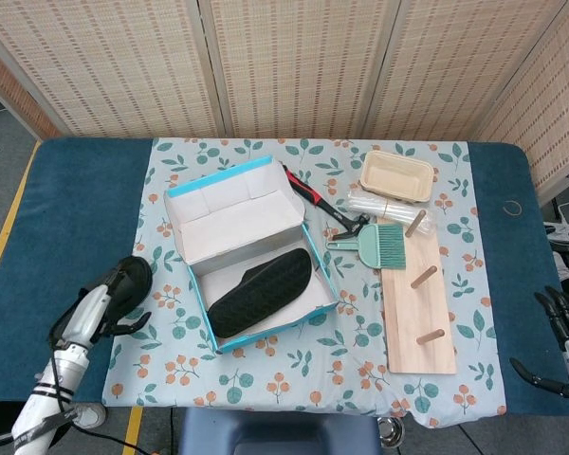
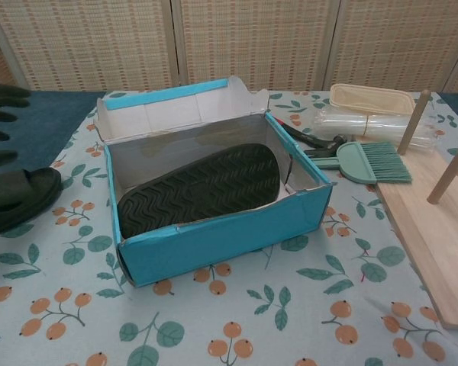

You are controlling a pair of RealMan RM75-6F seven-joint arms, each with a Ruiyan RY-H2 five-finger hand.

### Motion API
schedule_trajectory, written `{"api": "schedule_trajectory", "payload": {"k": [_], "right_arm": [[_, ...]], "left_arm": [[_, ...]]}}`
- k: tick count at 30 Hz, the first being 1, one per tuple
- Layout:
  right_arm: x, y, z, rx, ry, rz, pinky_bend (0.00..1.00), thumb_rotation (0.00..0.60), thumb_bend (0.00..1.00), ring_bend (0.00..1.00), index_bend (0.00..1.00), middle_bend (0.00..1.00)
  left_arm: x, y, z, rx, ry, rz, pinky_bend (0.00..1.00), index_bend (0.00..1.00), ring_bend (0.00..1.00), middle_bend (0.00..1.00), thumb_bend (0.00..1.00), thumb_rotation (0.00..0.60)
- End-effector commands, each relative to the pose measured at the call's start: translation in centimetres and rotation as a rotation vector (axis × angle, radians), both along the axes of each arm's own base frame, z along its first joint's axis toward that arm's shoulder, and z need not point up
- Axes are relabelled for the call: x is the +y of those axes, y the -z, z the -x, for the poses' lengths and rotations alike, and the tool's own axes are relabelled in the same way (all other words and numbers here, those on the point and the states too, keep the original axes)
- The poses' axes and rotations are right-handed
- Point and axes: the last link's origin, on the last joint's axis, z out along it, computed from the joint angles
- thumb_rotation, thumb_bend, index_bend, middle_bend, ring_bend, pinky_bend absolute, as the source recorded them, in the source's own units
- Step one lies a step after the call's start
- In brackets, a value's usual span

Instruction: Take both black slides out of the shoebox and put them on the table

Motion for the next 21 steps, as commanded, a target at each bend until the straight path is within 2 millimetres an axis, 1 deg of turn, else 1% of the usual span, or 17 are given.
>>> {"api": "schedule_trajectory", "payload": {"k": [1,3,5,8,12,16,21], "right_arm": [[0.0,0.0,0.1,0.001,0.003,-0.004,0.0,0.381,0.15,0.0,0.0,0.0],[0.0,0.1,0.1,0.001,0.004,-0.009,0.0,0.382,0.15,0.0,0.0,0.0],[0.0,0.1,0.1,-0.001,0.003,-0.013,0.0,0.381,0.15,0.0,0.0,0.0],[0.1,-0.1,0.1,-0.007,-0.001,-0.016,0.0,0.381,0.15,0.0,0.0,0.0],[0.2,-0.3,0.2,-0.014,-0.002,-0.015,0.0,0.382,0.15,0.0,0.0,0.0],[0.3,-0.3,0.3,-0.015,-0.002,-0.024,0.0,0.381,0.15,0.0,0.0,0.0],[0.3,-0.4,0.3,-0.019,-0.003,-0.024,0.0,0.381,0.15,0.0,0.0,0.0]], "left_arm": [[1.6,1.1,-4.9,-0.023,0.113,0.09,0.16,0.0,0.0,0.0,0.31,0.6],[1.6,2.5,-6.5,-0.031,0.138,0.139,0.2,0.0,0.01,0.0,0.31,0.6],[1.6,3.6,-7.6,-0.032,0.153,0.175,0.23,0.0,0.02,0.0,0.31,0.6],[1.8,5.7,-9.2,-0.014,0.173,0.222,0.24,0.0,0.02,0.0,0.31,0.6],[2.0,7.7,-10.5,0.022,0.195,0.252,0.22,0.0,0.02,0.0,0.31,0.6],[2.5,9.2,-10.7,0.1,0.215,0.244,0.16,0.0,0.01,0.0,0.31,0.6],[3.3,10.4,-10.5,0.161,0.198,0.221,0.16,0.0,0.01,0.0,0.31,0.6]]}}
